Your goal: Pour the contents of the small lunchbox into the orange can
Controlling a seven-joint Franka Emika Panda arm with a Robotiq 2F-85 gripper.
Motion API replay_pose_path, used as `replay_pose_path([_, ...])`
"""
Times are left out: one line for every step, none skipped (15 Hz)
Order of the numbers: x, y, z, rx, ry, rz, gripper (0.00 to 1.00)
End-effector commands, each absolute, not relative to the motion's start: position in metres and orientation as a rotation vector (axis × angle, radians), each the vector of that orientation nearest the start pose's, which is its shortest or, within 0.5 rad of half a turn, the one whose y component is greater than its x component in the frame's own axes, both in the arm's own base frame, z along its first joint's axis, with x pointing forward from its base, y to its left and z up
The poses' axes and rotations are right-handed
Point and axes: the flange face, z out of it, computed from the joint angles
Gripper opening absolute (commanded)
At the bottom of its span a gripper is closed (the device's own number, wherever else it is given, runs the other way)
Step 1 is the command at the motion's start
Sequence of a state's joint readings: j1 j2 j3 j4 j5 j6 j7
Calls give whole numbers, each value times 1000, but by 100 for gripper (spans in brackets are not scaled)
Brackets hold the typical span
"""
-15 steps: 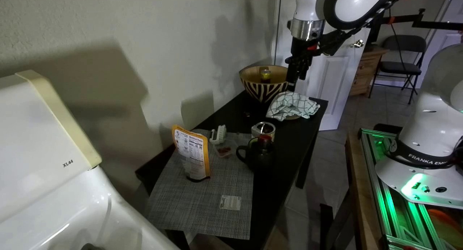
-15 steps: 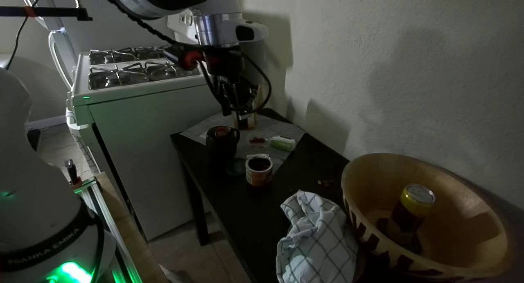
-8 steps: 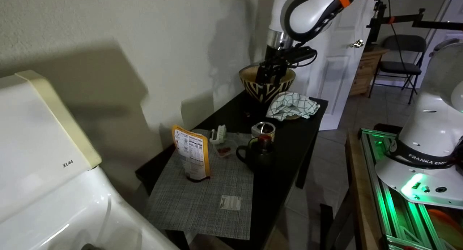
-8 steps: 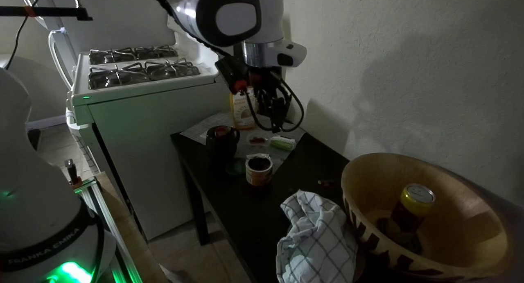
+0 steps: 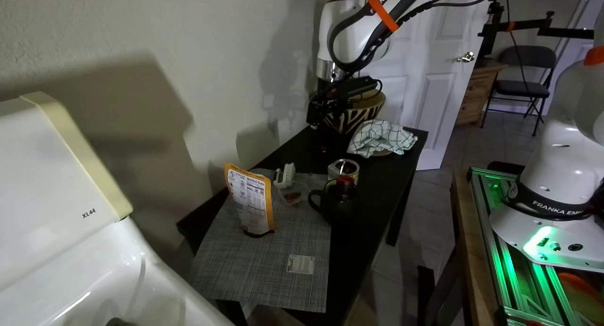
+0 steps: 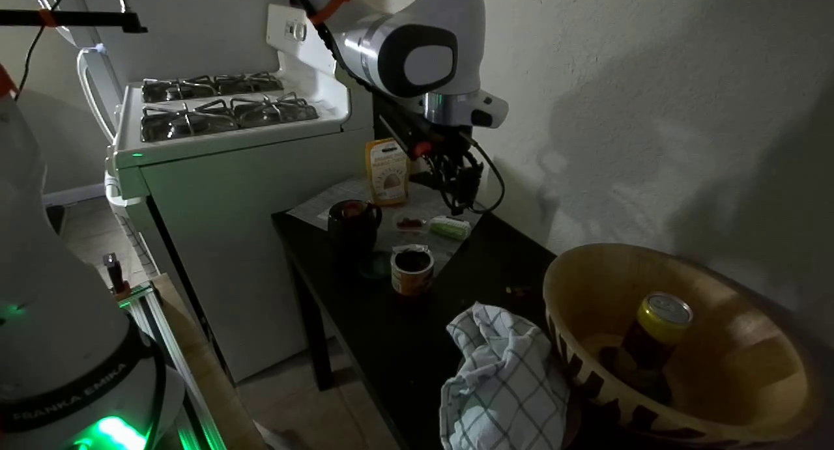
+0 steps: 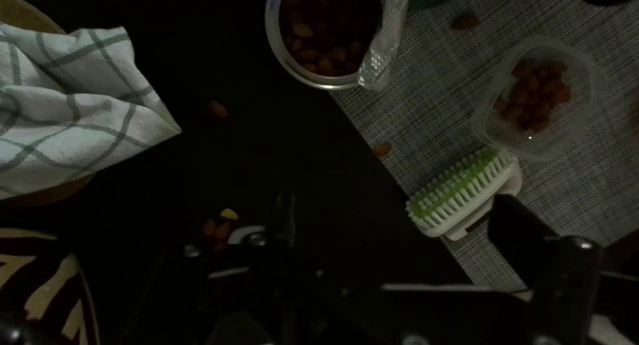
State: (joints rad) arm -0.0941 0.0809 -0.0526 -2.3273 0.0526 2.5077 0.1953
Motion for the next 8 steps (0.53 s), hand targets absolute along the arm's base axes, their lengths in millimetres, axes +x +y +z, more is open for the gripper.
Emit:
replay_pose_path([519, -77, 315, -3050, 590, -154, 100])
replay_pose_path([521, -70, 313, -3063, 585, -183, 100])
replay_pose_path([526, -63, 306, -3065, 562, -184, 100])
replay_pose_path([533, -53, 295, -3062, 539, -172, 100])
replay_pose_path([538, -43, 283, -3047, 510, -150, 100])
replay_pose_path([541, -32, 268, -3052, 477, -115, 100])
replay_pose_path([544, -24, 258, -3066, 448, -91, 100])
replay_pose_path([545, -16, 246, -3075, 421, -73, 100])
